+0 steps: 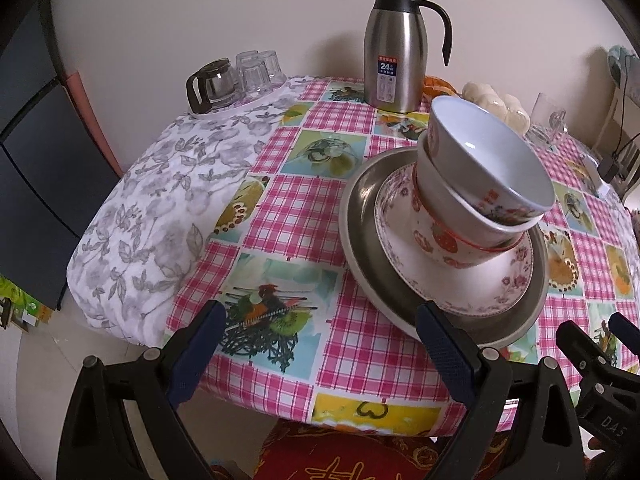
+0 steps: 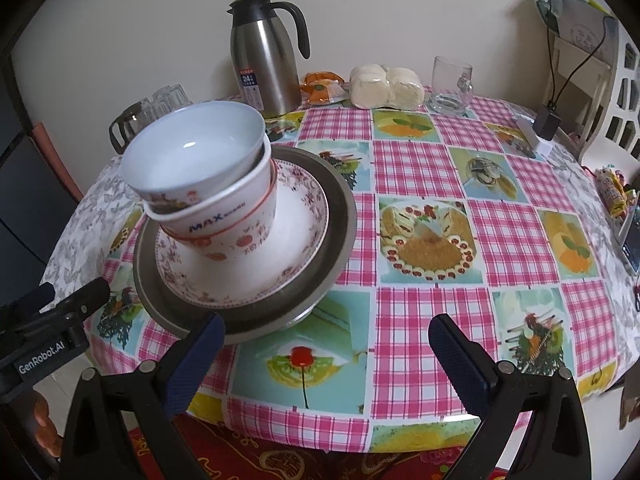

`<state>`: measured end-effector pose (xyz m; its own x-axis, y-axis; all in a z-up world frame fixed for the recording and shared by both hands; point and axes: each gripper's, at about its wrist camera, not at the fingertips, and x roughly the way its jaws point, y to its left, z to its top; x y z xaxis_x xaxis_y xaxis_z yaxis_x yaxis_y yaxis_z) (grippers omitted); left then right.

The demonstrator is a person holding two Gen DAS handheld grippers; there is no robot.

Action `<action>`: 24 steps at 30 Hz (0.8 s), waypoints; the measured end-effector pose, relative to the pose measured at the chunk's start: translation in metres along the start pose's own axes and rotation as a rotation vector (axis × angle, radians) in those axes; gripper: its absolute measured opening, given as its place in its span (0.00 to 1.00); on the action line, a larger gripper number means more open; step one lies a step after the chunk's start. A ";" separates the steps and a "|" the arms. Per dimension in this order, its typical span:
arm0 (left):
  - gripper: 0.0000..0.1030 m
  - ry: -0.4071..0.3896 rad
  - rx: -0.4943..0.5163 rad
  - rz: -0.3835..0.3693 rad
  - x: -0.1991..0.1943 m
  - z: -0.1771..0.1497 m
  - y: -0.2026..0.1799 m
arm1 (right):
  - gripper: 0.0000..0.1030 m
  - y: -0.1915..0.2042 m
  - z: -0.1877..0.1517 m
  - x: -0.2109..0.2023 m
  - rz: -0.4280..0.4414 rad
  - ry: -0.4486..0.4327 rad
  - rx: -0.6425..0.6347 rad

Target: Organize plates and bowls

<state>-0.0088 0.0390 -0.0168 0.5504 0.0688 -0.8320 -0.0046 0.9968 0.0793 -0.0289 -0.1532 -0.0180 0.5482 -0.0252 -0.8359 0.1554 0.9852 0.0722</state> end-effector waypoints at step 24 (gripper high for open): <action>0.93 0.062 0.039 0.004 0.010 -0.005 -0.005 | 1.00 -0.012 -0.008 0.004 -0.027 0.017 0.018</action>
<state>-0.0071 0.0352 -0.0284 0.4980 0.0761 -0.8638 0.0268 0.9943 0.1030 -0.0353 -0.1634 -0.0266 0.5299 -0.0487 -0.8467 0.1848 0.9810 0.0593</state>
